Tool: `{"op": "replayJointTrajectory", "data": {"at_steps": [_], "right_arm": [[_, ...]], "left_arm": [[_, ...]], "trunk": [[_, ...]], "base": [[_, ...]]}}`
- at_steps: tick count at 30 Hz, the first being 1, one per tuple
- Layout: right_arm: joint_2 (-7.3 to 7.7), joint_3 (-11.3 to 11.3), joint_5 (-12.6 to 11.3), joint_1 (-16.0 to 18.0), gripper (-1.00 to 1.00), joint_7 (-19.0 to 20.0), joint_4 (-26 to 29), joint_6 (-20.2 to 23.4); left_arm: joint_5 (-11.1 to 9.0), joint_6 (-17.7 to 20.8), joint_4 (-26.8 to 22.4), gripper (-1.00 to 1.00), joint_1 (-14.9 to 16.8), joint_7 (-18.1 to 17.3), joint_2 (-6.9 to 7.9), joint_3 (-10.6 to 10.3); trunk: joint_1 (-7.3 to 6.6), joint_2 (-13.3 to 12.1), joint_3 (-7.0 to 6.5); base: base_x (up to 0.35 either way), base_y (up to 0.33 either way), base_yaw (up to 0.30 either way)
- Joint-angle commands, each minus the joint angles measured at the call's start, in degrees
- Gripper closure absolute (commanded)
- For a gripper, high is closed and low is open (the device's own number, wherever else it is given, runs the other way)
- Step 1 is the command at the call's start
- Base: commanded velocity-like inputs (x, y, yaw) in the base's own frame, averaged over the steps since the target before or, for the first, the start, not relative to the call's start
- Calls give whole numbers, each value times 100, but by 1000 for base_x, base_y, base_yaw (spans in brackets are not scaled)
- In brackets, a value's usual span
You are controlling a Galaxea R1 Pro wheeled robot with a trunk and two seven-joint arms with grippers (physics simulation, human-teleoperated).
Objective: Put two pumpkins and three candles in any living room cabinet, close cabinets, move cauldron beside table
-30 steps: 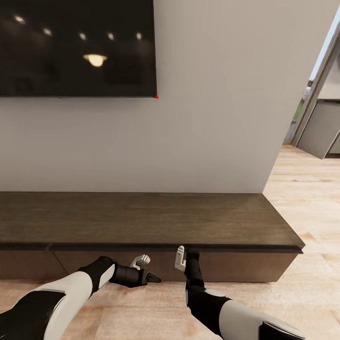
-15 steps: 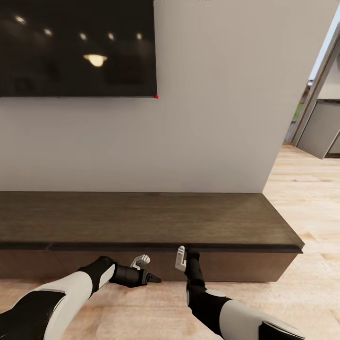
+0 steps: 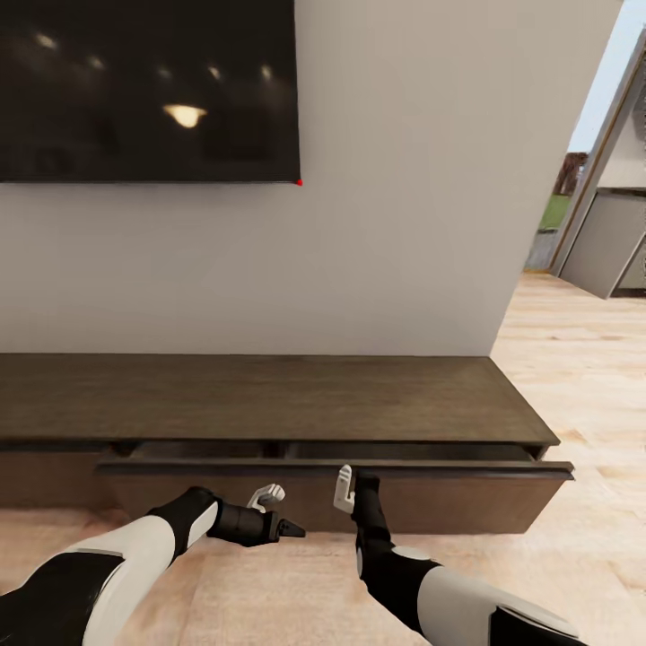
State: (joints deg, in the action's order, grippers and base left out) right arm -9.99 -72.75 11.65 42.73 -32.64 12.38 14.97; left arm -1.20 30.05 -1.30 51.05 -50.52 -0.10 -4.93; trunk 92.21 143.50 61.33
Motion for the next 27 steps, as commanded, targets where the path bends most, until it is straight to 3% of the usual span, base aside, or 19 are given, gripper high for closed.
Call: {"op": "replayJointTrajectory", "data": {"at_steps": [1,27], "right_arm": [[-1,77,-110,-72,100,118,-47,15],[-1,77,-111,-72,100,118,-51,6]], "left_arm": [[-12,18,-10,-100,1,-21,1,-43],[-12,18,-5,-100,1,-19,-8,-43]], "trunk": [[-2,1,6],[-2,1,6]], "base": [[-160,0,0],[-224,0,0]]}}
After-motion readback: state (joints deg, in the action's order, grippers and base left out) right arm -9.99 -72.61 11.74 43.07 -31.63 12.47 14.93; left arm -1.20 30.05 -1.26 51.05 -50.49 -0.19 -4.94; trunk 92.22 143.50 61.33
